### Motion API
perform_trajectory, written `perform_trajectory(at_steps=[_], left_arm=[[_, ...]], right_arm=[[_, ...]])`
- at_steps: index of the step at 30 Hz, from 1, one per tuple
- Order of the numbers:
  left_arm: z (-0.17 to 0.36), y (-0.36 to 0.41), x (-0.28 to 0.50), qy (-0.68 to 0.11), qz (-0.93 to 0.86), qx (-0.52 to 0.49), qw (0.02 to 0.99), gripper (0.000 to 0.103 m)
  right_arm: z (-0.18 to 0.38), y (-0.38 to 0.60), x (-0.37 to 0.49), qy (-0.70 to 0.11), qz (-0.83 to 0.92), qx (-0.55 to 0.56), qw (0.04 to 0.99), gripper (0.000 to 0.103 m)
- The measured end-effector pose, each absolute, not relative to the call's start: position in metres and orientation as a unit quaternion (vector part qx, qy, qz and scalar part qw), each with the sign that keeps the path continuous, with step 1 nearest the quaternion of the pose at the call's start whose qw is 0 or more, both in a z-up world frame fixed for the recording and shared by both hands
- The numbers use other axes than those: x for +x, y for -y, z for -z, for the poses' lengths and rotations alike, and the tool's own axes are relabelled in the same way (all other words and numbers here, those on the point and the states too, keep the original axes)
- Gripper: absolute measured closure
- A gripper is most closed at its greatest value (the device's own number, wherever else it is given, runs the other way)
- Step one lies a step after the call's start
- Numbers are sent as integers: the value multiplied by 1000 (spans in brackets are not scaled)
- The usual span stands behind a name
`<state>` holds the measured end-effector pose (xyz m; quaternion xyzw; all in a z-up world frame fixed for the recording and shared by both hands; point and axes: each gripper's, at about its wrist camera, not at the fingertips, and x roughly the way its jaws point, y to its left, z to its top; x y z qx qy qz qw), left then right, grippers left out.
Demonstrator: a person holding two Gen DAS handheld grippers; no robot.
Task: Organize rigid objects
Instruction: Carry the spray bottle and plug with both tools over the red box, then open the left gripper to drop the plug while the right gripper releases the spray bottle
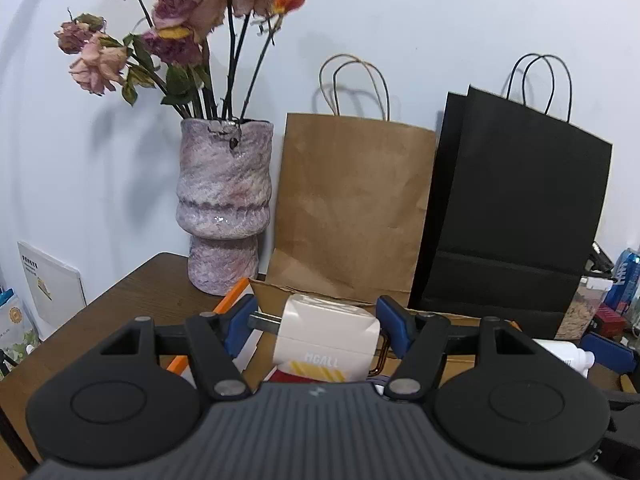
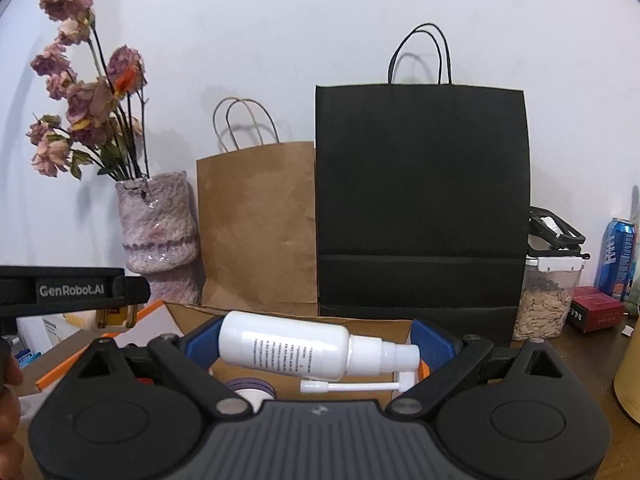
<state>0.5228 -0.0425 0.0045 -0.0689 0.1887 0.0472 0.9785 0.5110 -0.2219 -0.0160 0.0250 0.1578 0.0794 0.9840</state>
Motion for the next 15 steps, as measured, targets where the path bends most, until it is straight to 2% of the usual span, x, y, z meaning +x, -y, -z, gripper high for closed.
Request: perform_trajectory(at_steps=[12,13,14,15], left_arm=[[7,48,538,-217,-51,-36,974,34],[6,49,537,-215,-57,-31,974,24],[5,49,537,-212,-62,-27,975,6],[4,50,535,-206,-66,-25,976,0]], right_arm=[[32,217,530,-187,-83,5,979,5],[33,216,531,-193,-84,3,978,5],[34,216,531,-196,-83,3,977,5],[35,216,531,-196,-79,3,977,0]])
